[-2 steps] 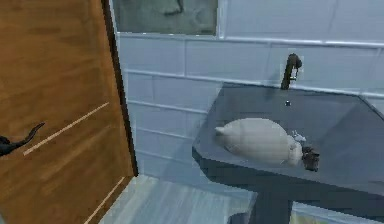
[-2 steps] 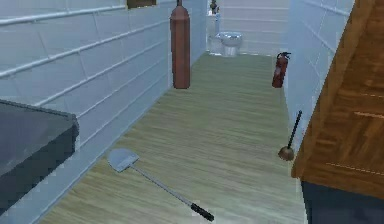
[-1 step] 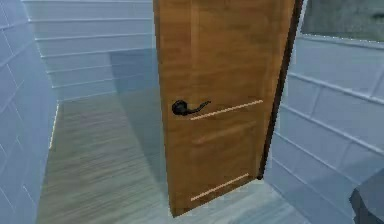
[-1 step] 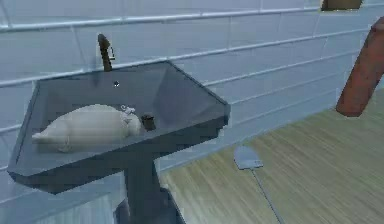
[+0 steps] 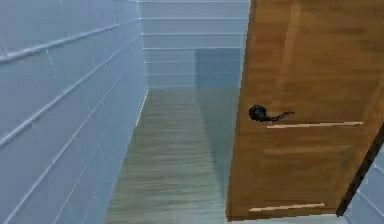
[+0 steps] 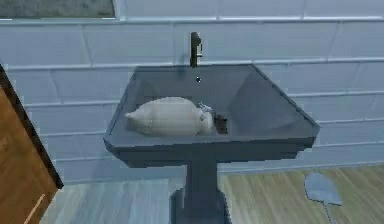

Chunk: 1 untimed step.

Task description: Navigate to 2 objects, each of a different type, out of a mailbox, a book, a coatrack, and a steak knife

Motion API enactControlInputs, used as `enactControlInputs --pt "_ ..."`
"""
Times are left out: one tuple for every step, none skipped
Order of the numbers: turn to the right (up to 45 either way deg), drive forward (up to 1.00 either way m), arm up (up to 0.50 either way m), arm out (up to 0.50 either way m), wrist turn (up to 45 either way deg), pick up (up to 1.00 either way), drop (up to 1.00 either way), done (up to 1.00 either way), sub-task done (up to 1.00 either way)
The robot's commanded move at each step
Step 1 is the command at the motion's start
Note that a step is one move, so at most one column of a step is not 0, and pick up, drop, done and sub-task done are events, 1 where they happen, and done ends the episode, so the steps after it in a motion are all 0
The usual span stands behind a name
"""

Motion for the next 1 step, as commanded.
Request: enactControlInputs --pt "0.0 1.0 0.0 0.0 0.0 0.0 0.0 0.0 0.0"
